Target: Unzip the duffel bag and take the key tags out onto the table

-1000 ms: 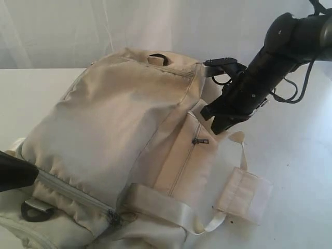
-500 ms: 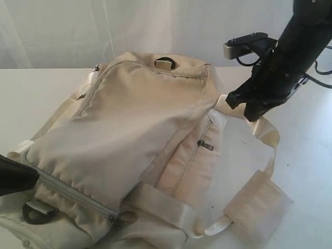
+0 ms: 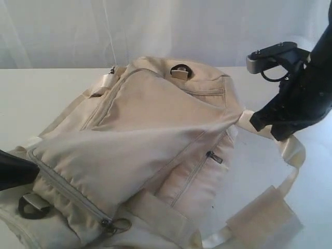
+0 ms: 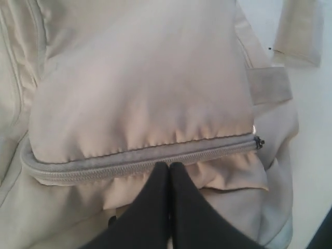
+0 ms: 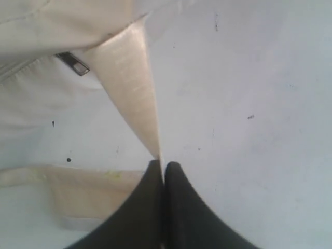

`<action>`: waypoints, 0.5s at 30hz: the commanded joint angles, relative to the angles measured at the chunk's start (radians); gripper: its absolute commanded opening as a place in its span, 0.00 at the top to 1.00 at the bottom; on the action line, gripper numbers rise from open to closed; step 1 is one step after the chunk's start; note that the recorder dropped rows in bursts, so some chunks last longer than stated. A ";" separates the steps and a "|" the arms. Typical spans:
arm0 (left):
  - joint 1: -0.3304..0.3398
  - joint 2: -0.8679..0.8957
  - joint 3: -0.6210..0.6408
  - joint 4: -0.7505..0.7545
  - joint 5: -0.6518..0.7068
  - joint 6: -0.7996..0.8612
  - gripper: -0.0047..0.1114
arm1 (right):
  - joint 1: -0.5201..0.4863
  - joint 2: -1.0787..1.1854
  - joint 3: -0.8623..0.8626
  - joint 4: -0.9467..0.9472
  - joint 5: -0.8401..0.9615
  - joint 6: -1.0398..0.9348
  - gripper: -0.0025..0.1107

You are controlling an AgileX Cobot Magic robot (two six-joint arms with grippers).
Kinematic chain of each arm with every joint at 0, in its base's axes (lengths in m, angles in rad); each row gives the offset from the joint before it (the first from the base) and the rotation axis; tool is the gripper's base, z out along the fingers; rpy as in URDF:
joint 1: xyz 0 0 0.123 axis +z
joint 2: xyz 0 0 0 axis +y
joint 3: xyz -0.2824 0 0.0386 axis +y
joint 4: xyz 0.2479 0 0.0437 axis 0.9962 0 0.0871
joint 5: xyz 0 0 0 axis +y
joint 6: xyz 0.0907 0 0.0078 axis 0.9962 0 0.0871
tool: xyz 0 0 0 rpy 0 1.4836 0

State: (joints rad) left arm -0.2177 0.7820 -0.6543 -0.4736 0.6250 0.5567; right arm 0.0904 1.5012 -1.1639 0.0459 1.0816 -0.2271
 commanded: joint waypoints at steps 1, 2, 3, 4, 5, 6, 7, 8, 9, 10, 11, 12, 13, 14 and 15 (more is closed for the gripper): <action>-0.005 -0.002 0.005 0.014 -0.030 0.002 0.96 | -0.004 -0.134 0.088 -0.046 0.057 0.026 0.98; -0.005 -0.002 0.005 0.014 -0.032 0.002 0.96 | -0.004 -0.157 0.104 -0.046 0.057 0.031 0.98; -0.005 -0.002 0.005 0.014 -0.032 0.002 0.96 | -0.004 -0.186 0.124 -0.041 0.059 0.031 0.98; -0.005 -0.002 0.005 0.014 -0.032 0.002 0.96 | -0.004 -0.215 0.145 -0.029 0.061 0.031 0.98; -0.005 -0.002 0.005 0.014 -0.032 0.002 0.96 | -0.004 -0.237 0.161 -0.018 0.064 0.031 0.98; -0.005 -0.002 0.005 0.014 -0.034 0.002 0.96 | -0.004 -0.264 0.182 0.007 0.064 0.031 0.98; -0.005 -0.002 0.005 0.014 -0.034 0.002 0.96 | -0.004 -0.290 0.204 0.041 0.064 0.029 0.98; -0.005 -0.002 0.005 0.014 -0.044 0.002 0.96 | -0.004 -0.314 0.227 0.087 0.061 0.016 0.98; -0.005 -0.002 0.005 0.014 -0.059 0.002 0.96 | -0.004 -0.331 0.248 0.121 0.057 -0.004 0.98; -0.005 -0.002 0.005 0.010 -0.069 0.002 0.96 | -0.004 -0.348 0.266 0.164 0.049 -0.032 0.98; -0.005 -0.002 0.005 0.010 -0.082 -0.005 0.96 | -0.004 -0.361 0.282 0.198 0.041 -0.059 0.98; -0.005 -0.002 0.005 0.010 -0.082 -0.014 0.96 | -0.004 -0.371 0.294 0.224 0.028 -0.082 0.98; -0.005 -0.002 0.005 0.008 -0.078 -0.033 0.96 | -0.004 -0.376 0.306 0.238 0.010 -0.099 0.98; -0.005 -0.002 0.003 0.009 -0.062 -0.076 0.96 | -0.004 -0.376 0.315 0.240 -0.009 -0.108 0.98; -0.005 -0.002 -0.004 0.009 -0.037 -0.125 0.96 | -0.004 -0.376 0.318 0.240 -0.027 -0.110 0.98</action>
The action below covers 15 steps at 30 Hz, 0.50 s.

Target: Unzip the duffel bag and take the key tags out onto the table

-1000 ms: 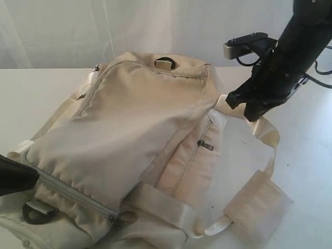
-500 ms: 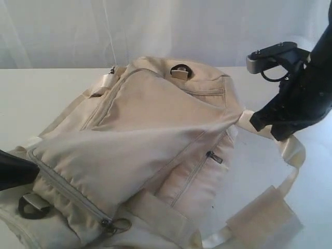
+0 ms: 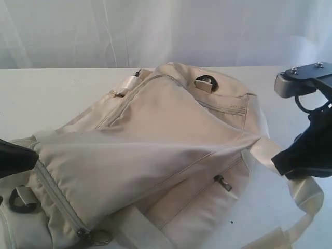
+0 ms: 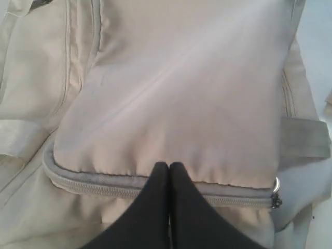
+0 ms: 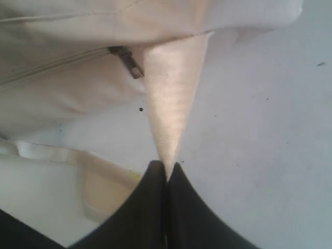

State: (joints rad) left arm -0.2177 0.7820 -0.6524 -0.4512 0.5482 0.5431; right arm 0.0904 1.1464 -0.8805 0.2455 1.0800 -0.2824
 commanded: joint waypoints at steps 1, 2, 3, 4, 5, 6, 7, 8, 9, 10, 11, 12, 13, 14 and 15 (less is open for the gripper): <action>-0.005 -0.002 -0.016 -0.014 0.071 -0.144 0.96 | -0.004 -0.019 0.037 0.041 -0.047 -0.055 0.98; -0.005 -0.002 -0.032 -0.014 0.115 -0.173 0.96 | -0.004 -0.019 0.039 0.041 -0.069 -0.055 0.98; -0.005 -0.002 -0.051 -0.014 0.162 -0.193 0.96 | -0.004 -0.019 0.039 0.041 -0.088 -0.055 0.98; -0.005 -0.002 -0.072 -0.014 0.201 -0.204 0.96 | -0.004 -0.019 0.039 0.041 -0.110 -0.055 0.98; -0.005 -0.002 -0.094 -0.014 0.249 -0.212 0.96 | -0.004 -0.019 0.039 0.041 -0.140 -0.055 0.98; -0.005 -0.002 -0.114 -0.014 0.295 -0.224 0.94 | -0.004 -0.019 0.039 0.041 -0.164 -0.055 0.98; -0.005 -0.002 -0.131 -0.017 0.334 -0.248 0.91 | -0.004 -0.019 0.039 0.041 -0.186 -0.055 0.98; -0.005 -0.002 -0.143 -0.018 0.367 -0.267 0.87 | -0.004 -0.019 0.039 0.041 -0.202 -0.055 0.98; -0.005 -0.002 -0.156 -0.018 0.396 -0.288 0.82 | -0.004 -0.019 0.039 0.041 -0.211 -0.055 0.97; -0.005 -0.002 -0.166 -0.018 0.420 -0.302 0.77 | -0.004 -0.019 0.037 0.041 -0.219 -0.055 0.96; -0.005 -0.002 -0.171 -0.018 0.436 -0.313 0.72 | -0.004 -0.019 0.032 0.041 -0.221 -0.055 0.93; -0.005 -0.002 -0.174 -0.018 0.452 -0.325 0.65 | -0.004 -0.019 0.030 0.041 -0.221 -0.055 0.91; -0.005 -0.002 -0.174 -0.018 0.465 -0.339 0.59 | -0.004 -0.019 0.028 0.041 -0.223 -0.055 0.87; -0.005 -0.002 -0.174 -0.018 0.477 -0.352 0.54 | -0.004 -0.019 0.027 0.043 -0.223 -0.055 0.82; -0.005 -0.002 -0.168 -0.018 0.487 -0.367 0.48 | -0.004 -0.019 0.023 0.043 -0.223 -0.055 0.77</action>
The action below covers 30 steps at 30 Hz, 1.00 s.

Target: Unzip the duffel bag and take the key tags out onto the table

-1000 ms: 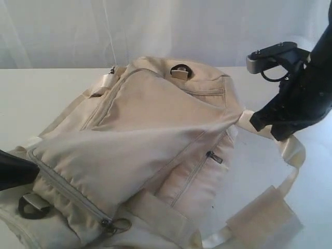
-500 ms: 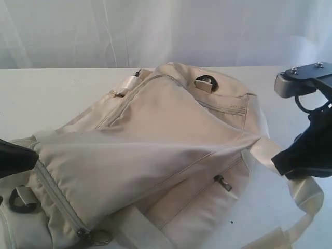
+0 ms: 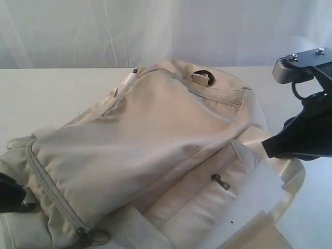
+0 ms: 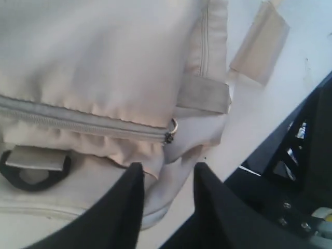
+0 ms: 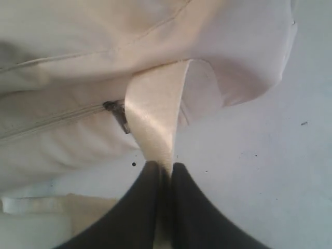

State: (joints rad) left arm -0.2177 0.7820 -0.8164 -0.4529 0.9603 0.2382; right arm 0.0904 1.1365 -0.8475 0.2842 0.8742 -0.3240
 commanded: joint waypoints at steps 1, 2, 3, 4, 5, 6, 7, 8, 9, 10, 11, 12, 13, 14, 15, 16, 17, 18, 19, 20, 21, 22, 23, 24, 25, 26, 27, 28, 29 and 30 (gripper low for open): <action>-0.005 -0.002 0.005 -0.016 0.082 -0.068 0.44 | -0.004 -0.009 -0.013 0.005 -0.015 -0.013 0.71; -0.005 -0.002 0.015 -0.014 0.087 -0.067 0.41 | -0.004 -0.009 -0.013 0.005 -0.018 -0.013 0.65; -0.005 -0.002 0.029 -0.009 0.087 -0.079 0.40 | -0.004 -0.009 -0.014 0.005 -0.026 -0.013 0.59; -0.005 -0.002 0.045 0.001 0.080 -0.094 0.40 | -0.004 -0.009 -0.016 0.005 -0.039 -0.013 0.54; -0.005 -0.002 0.059 0.013 0.075 -0.106 0.40 | -0.004 -0.009 -0.016 0.005 -0.057 -0.015 0.49; -0.005 -0.002 0.076 0.032 0.063 -0.117 0.40 | -0.004 -0.009 -0.016 0.005 -0.073 -0.015 0.46; -0.005 -0.002 0.097 0.056 0.049 -0.136 0.40 | -0.004 -0.009 -0.016 0.005 -0.086 -0.015 0.45; -0.005 -0.002 0.113 0.074 0.037 -0.154 0.40 | -0.004 -0.009 -0.016 0.006 -0.104 -0.015 0.43; -0.005 -0.002 0.133 0.096 0.018 -0.187 0.40 | -0.004 -0.009 -0.018 0.006 -0.116 -0.015 0.43; -0.005 -0.002 0.154 0.108 -0.015 -0.214 0.40 | -0.004 -0.009 -0.021 0.006 -0.120 -0.015 0.43; -0.005 -0.002 0.176 0.112 -0.048 -0.238 0.40 | -0.004 -0.009 -0.023 0.012 -0.120 -0.015 0.43; -0.005 -0.002 0.196 0.112 -0.087 -0.247 0.40 | -0.004 -0.009 -0.026 0.013 -0.125 -0.015 0.43; -0.005 -0.002 0.213 0.112 -0.113 -0.251 0.40 | -0.004 -0.009 -0.026 0.014 -0.130 -0.015 0.43; -0.005 -0.001 0.225 0.112 -0.128 -0.262 0.40 | -0.004 -0.009 -0.026 0.014 -0.135 -0.015 0.43; -0.005 0.001 0.239 0.111 -0.136 -0.264 0.40 | -0.004 -0.009 -0.026 0.014 -0.136 -0.015 0.43; -0.005 0.003 0.254 0.109 -0.143 -0.264 0.40 | -0.004 -0.009 -0.026 0.014 -0.141 -0.015 0.43; -0.005 0.007 0.271 0.109 -0.158 -0.264 0.40 | -0.004 -0.009 -0.026 0.014 -0.151 -0.015 0.43; -0.005 0.010 0.284 0.109 -0.175 -0.264 0.40 | -0.004 -0.009 -0.026 0.014 -0.164 -0.015 0.43; -0.005 0.012 0.300 0.105 -0.204 -0.264 0.40 | -0.004 -0.009 -0.026 0.014 -0.178 -0.015 0.43; -0.005 0.014 0.316 0.096 -0.242 -0.264 0.40 | -0.004 -0.009 -0.026 0.014 -0.201 -0.015 0.43; -0.005 0.016 0.331 0.082 -0.271 -0.264 0.40 | -0.004 -0.009 -0.026 0.014 -0.212 -0.015 0.43; -0.005 0.018 0.344 0.068 -0.303 -0.264 0.41 | -0.004 -0.009 -0.026 0.014 -0.222 -0.015 0.43; -0.005 0.023 0.352 0.062 -0.327 -0.264 0.42 | -0.004 -0.009 -0.026 0.014 -0.227 -0.015 0.43; -0.005 0.030 0.355 0.062 -0.344 -0.264 0.45 | -0.004 -0.009 -0.026 0.014 -0.227 -0.015 0.43; -0.005 0.039 0.356 0.064 -0.355 -0.264 0.50 | -0.004 -0.009 -0.026 0.016 -0.227 -0.015 0.43; -0.005 0.048 0.356 0.064 -0.363 -0.264 0.57 | -0.004 -0.009 -0.026 0.018 -0.227 -0.015 0.43; -0.005 0.056 0.356 0.064 -0.372 -0.262 0.64 | -0.004 -0.009 -0.026 0.018 -0.227 -0.015 0.43; -0.005 0.063 0.356 0.066 -0.389 -0.258 0.72 | -0.004 -0.009 -0.026 0.018 -0.227 -0.015 0.43; -0.005 0.069 0.356 0.073 -0.410 -0.258 0.81 | -0.004 -0.009 -0.026 0.018 -0.229 -0.015 0.43; -0.005 0.076 0.356 0.075 -0.427 -0.258 0.88 | -0.004 -0.009 -0.026 0.018 -0.229 -0.015 0.43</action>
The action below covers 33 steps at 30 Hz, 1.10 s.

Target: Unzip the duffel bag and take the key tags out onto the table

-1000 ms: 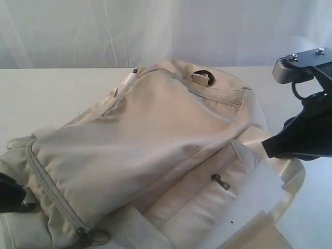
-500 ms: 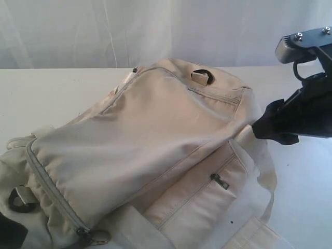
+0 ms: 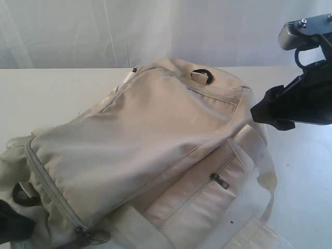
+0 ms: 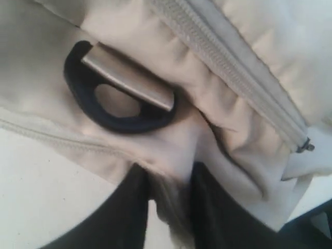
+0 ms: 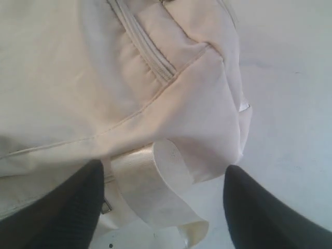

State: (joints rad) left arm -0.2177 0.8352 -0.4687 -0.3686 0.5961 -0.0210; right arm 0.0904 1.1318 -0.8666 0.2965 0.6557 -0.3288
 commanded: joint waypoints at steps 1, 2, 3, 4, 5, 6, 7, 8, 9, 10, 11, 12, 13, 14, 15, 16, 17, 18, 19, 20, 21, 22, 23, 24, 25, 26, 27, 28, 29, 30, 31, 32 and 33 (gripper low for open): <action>-0.005 0.030 0.009 0.000 -0.089 0.004 0.96 | -0.004 -0.005 -0.006 0.006 -0.011 -0.011 0.43; -0.005 0.035 0.003 0.016 -0.103 0.002 0.96 | -0.004 -0.005 -0.006 0.006 -0.014 -0.011 0.43; -0.003 0.040 -0.003 0.045 -0.108 0.002 0.96 | -0.004 -0.005 -0.004 0.006 -0.015 -0.011 0.43; -0.003 0.046 -0.017 0.077 -0.108 0.002 0.96 | -0.004 -0.005 -0.002 0.006 -0.017 -0.011 0.43; -0.003 0.048 -0.027 0.103 -0.103 -0.003 0.96 | -0.004 -0.002 -0.002 0.006 -0.017 -0.011 0.43; -0.003 0.050 -0.038 0.119 -0.098 -0.003 0.96 | -0.004 -0.002 -0.002 0.006 -0.024 -0.011 0.43; -0.003 0.051 -0.057 0.157 -0.088 -0.005 0.96 | -0.004 -0.002 -0.002 0.006 -0.035 -0.011 0.43; -0.003 0.051 -0.071 0.184 -0.081 -0.005 0.96 | -0.004 -0.002 -0.002 0.006 -0.045 -0.011 0.43; -0.003 0.051 -0.087 0.211 -0.072 -0.009 0.96 | -0.004 -0.002 -0.002 0.006 -0.052 -0.008 0.43; -0.003 0.051 -0.111 0.257 -0.056 -0.011 0.96 | -0.004 -0.002 -0.002 0.006 -0.059 -0.008 0.43; -0.003 0.051 -0.127 0.289 -0.045 -0.011 0.96 | -0.004 -0.002 -0.002 0.013 -0.067 -0.008 0.43; -0.003 0.051 -0.145 0.325 -0.042 -0.009 0.96 | -0.004 -0.002 -0.002 0.025 -0.078 -0.008 0.43; -0.003 0.051 -0.163 0.359 -0.038 -0.004 0.96 | -0.004 -0.001 -0.002 0.035 -0.086 -0.008 0.43; -0.003 0.051 -0.180 0.381 -0.039 -0.006 0.96 | -0.004 0.000 -0.002 0.049 -0.099 -0.008 0.43; -0.003 0.051 -0.195 0.386 -0.047 -0.006 0.96 | -0.004 0.002 -0.002 0.064 -0.112 -0.008 0.43; -0.003 0.051 -0.203 0.401 -0.059 -0.004 0.96 | -0.004 0.006 -0.002 0.073 -0.125 -0.008 0.43; -0.003 0.051 -0.209 0.405 -0.072 -0.004 0.96 | -0.004 0.010 -0.002 0.072 -0.140 -0.008 0.43; -0.003 0.051 -0.209 0.406 -0.096 -0.004 0.96 | -0.004 0.020 -0.002 0.072 -0.159 -0.008 0.43; -0.003 0.051 -0.209 0.406 -0.117 -0.004 0.96 | -0.004 0.029 -0.002 0.072 -0.175 -0.008 0.43; -0.003 0.051 -0.209 0.406 -0.125 -0.004 0.96 | -0.004 0.042 -0.002 0.072 -0.199 -0.008 0.43; -0.003 0.051 -0.209 0.402 -0.133 -0.004 0.96 | -0.004 0.060 -0.002 0.072 -0.224 -0.010 0.43; -0.003 0.051 -0.208 0.392 -0.135 -0.004 0.96 | -0.004 0.077 -0.007 0.072 -0.237 -0.010 0.41; -0.003 0.051 -0.208 0.375 -0.135 -0.004 0.96 | -0.004 0.134 -0.040 0.072 -0.234 -0.010 0.36; -0.005 0.051 -0.208 0.369 -0.135 -0.004 0.96 | -0.004 0.167 -0.068 0.072 -0.216 -0.012 0.34; -0.005 0.051 -0.208 0.345 -0.135 -0.004 0.96 | -0.002 0.242 -0.140 0.072 -0.164 -0.015 0.31; -0.005 0.051 -0.208 0.338 -0.135 -0.004 0.96 | -0.002 0.275 -0.174 0.072 -0.139 -0.015 0.31; -0.005 0.051 -0.208 0.331 -0.135 -0.004 0.96 | -0.002 0.361 -0.260 0.072 -0.069 -0.015 0.31; -0.005 0.051 -0.208 0.328 -0.135 -0.002 0.96 | -0.002 0.396 -0.293 0.072 -0.035 -0.015 0.31; -0.005 0.051 -0.208 0.328 -0.135 -0.002 0.96 | -0.002 0.478 -0.368 0.072 0.050 -0.015 0.31; -0.005 0.051 -0.208 0.328 -0.135 -0.002 0.96 | -0.002 0.514 -0.395 0.072 0.079 -0.015 0.31; -0.005 0.051 -0.208 0.328 -0.135 -0.002 0.96 | -0.002 0.572 -0.432 0.072 0.137 -0.013 0.35; -0.005 0.051 -0.208 0.328 -0.135 0.002 0.96 | -0.002 0.598 -0.449 0.072 0.166 -0.006 0.44; -0.005 0.053 -0.208 0.330 -0.135 0.004 0.96 | -0.002 0.614 -0.452 0.070 0.176 -0.006 0.55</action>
State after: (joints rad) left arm -0.2218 0.8901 -0.6681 -0.0360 0.4972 -0.0257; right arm 0.0904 1.7076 -1.2963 0.3642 0.7739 -0.3330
